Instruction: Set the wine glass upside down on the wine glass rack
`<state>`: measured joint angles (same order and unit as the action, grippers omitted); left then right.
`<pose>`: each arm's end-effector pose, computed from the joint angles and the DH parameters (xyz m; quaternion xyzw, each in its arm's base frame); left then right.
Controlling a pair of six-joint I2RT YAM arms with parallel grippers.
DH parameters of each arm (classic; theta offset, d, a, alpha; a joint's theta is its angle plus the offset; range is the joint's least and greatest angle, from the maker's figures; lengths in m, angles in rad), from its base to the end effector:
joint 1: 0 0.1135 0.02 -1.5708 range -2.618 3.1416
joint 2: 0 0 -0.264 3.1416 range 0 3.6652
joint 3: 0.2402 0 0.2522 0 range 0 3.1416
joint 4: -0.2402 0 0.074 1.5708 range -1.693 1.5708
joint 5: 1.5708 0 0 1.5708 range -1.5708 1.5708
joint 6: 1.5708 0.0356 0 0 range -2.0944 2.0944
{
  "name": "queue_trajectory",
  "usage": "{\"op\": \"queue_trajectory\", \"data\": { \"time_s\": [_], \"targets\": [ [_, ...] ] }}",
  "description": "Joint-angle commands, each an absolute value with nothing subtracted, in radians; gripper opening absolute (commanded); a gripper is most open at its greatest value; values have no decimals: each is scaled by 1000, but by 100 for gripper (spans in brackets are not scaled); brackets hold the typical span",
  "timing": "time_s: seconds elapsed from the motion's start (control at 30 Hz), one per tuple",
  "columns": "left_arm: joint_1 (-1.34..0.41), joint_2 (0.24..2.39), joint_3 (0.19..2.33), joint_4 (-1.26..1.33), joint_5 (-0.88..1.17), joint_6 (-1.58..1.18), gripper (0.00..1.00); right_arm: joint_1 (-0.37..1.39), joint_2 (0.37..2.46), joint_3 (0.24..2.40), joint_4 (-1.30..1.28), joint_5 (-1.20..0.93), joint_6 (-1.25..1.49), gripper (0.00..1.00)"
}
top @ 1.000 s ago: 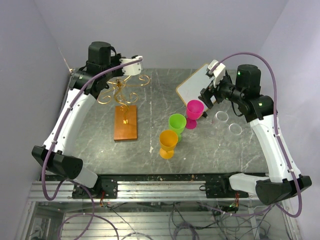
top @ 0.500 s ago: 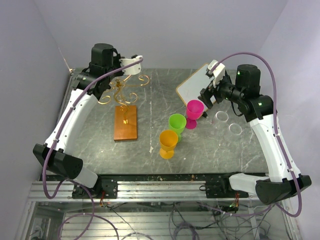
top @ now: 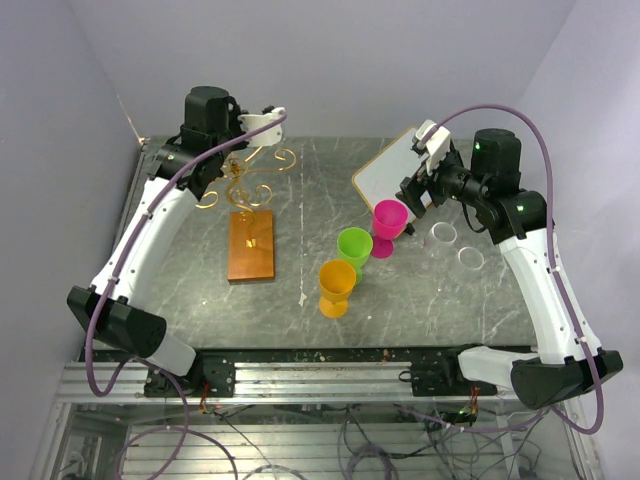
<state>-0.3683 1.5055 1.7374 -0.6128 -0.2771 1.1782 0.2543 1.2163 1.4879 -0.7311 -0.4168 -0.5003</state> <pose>0.3094 -0.1090 0.4514 0.5175 0.6411 0.3238 0.4651 0.2323 0.0753 0.4373 -0.4077 0.7325 0.1111 0.5337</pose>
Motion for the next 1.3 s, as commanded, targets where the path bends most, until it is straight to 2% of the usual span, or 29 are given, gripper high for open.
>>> {"op": "queue_trajectory", "data": {
  "time_s": [0.0, 0.27, 0.73, 1.27],
  "targets": [
    [-370, 1521, 1734, -546, -300, 1175, 7, 249, 1214, 1494, -737, -429, -512, 88],
    [-371, 1524, 1715, -499, -250, 1168, 7, 247, 1215, 1490, -737, -430, -514, 88],
    [-370, 1516, 1713, -577, -377, 1149, 7, 247, 1215, 1489, -738, -436, -517, 88],
    [-370, 1461, 1684, -628, -326, 1133, 7, 247, 1209, 1481, -738, -436, -518, 88]
  ]
}}
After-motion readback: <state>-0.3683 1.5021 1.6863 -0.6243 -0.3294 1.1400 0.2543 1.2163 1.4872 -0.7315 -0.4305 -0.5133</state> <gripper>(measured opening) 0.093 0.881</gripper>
